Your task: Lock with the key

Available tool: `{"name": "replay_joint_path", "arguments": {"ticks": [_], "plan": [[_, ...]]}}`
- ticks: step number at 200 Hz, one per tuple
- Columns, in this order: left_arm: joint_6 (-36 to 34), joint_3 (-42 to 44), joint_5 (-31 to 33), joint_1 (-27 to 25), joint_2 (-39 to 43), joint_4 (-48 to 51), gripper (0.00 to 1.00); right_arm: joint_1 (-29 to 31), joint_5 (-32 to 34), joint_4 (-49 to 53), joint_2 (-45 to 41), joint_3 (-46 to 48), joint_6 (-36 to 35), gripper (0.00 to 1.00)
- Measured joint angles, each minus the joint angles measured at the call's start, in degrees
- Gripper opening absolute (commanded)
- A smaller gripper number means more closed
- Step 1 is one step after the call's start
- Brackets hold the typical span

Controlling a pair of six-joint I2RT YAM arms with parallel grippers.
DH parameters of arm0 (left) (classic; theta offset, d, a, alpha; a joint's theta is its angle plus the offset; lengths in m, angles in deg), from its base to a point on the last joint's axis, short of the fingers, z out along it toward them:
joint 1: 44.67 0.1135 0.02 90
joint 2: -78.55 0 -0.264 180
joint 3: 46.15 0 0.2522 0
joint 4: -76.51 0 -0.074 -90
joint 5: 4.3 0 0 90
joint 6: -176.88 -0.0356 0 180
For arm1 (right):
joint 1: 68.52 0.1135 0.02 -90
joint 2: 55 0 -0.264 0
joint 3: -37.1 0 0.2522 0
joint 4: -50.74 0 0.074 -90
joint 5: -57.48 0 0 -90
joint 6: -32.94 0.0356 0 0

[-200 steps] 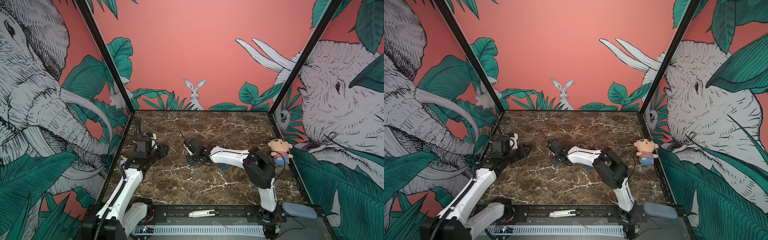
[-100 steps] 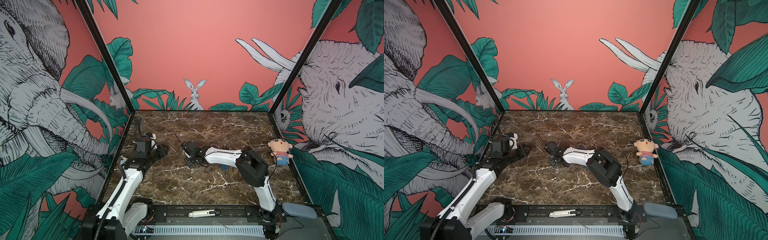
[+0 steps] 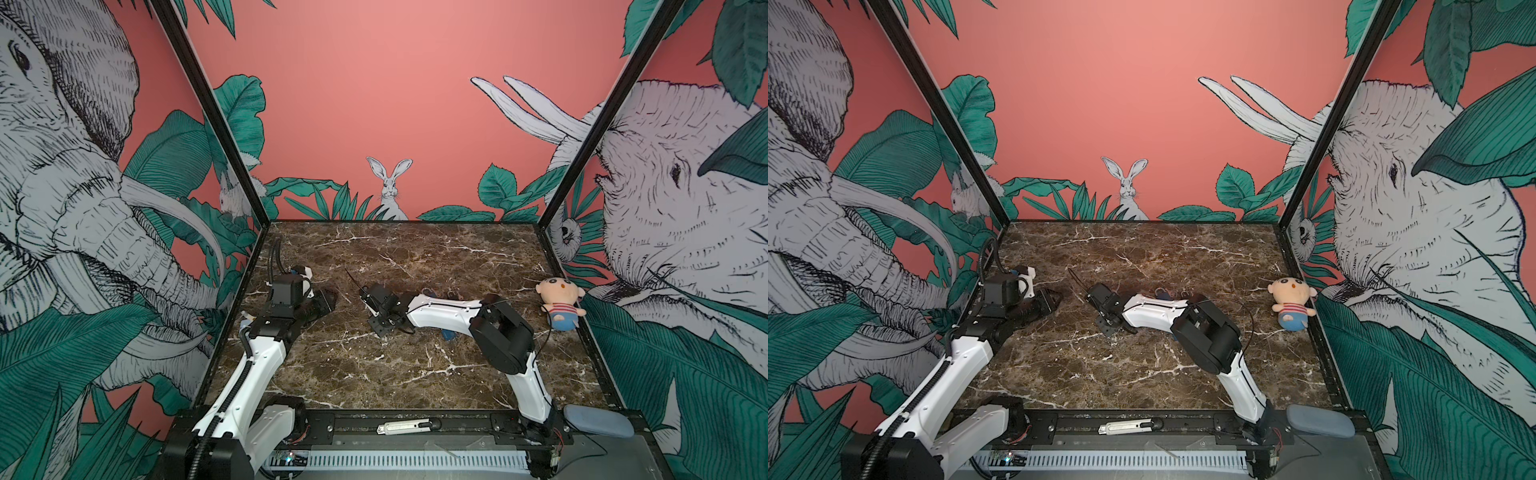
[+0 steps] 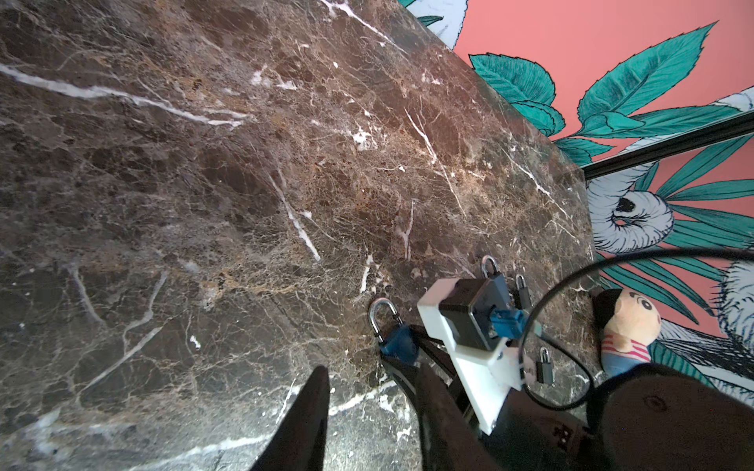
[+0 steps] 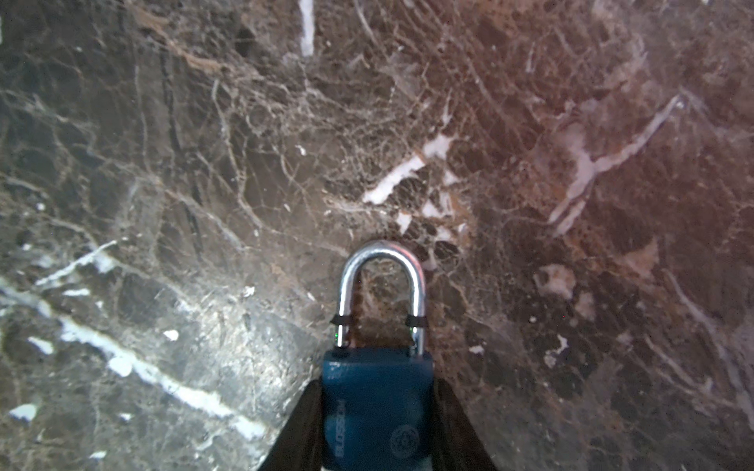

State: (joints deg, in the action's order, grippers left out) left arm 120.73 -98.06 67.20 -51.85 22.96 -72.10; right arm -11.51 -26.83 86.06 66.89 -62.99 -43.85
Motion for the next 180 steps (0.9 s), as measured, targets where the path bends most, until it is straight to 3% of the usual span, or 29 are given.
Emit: {"name": "replay_joint_path", "arguments": {"ticks": [84, 180], "plan": [[-0.42, 0.07, -5.51, 0.00, -1.75, -1.95, 0.37, -0.13, -0.81, -0.81, -7.19, 6.71, 0.04, 0.11], [3.61, 3.04, -18.49, -2.71, -6.38, -14.73, 0.43, -1.51, -5.75, -2.10, -22.75, 11.28, 0.48, 0.10]]}}
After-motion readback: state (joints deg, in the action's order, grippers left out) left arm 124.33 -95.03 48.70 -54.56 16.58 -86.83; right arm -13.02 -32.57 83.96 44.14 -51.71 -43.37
